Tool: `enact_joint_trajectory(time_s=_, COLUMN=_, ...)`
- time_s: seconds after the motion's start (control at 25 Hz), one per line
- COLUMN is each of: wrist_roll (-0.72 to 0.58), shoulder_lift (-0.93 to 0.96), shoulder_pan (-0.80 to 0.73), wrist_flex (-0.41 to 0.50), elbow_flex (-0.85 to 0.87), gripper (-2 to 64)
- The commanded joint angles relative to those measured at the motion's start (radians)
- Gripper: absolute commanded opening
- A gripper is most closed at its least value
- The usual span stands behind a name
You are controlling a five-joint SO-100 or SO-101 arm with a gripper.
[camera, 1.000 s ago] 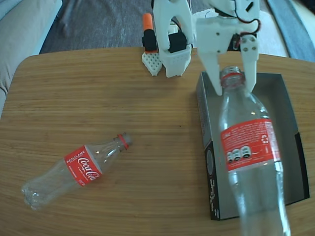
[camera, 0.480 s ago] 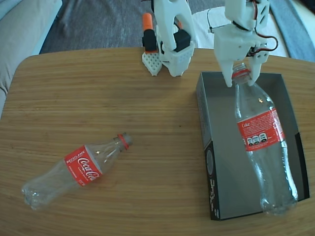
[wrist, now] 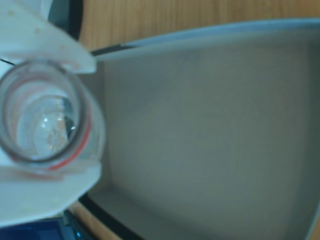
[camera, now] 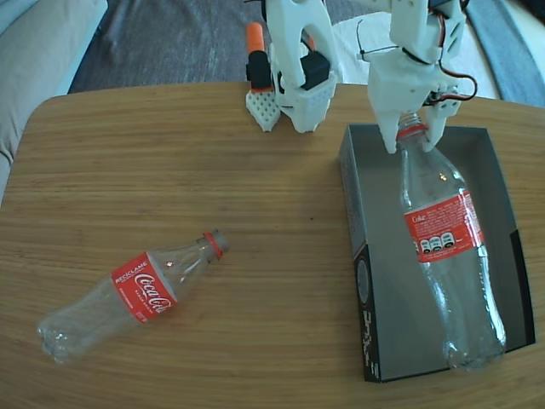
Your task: Grasp the bottles and put them in the box.
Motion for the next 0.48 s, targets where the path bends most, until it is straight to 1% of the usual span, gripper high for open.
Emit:
enact_joint_trajectory(time_s=0.0, wrist_roll=0.002, shoulder_lift=0.038, shoulder_pan=-0.005, wrist_flex=-0.008, elbow_flex=-0.032, gripper=-0.3)
enact_joint_trajectory(time_s=0.12, wrist_roll=0.002, shoulder_lift=0.038, shoulder_pan=-0.005, wrist_flex=-0.008, elbow_flex=-0.054, gripper=-0.3)
enact_joint_trajectory(time_s=0.28, wrist_roll=0.0, shoulder_lift=0.038, shoulder_pan=0.009, wrist_flex=-0.008, elbow_flex=-0.035, gripper=-0.3)
enact_joint_trajectory(time_s=0.44, wrist_roll=0.0, shoulder_lift=0.04, shoulder_pan=0.069, wrist_flex=0.002, elbow_flex=-0.034, gripper=-0.3)
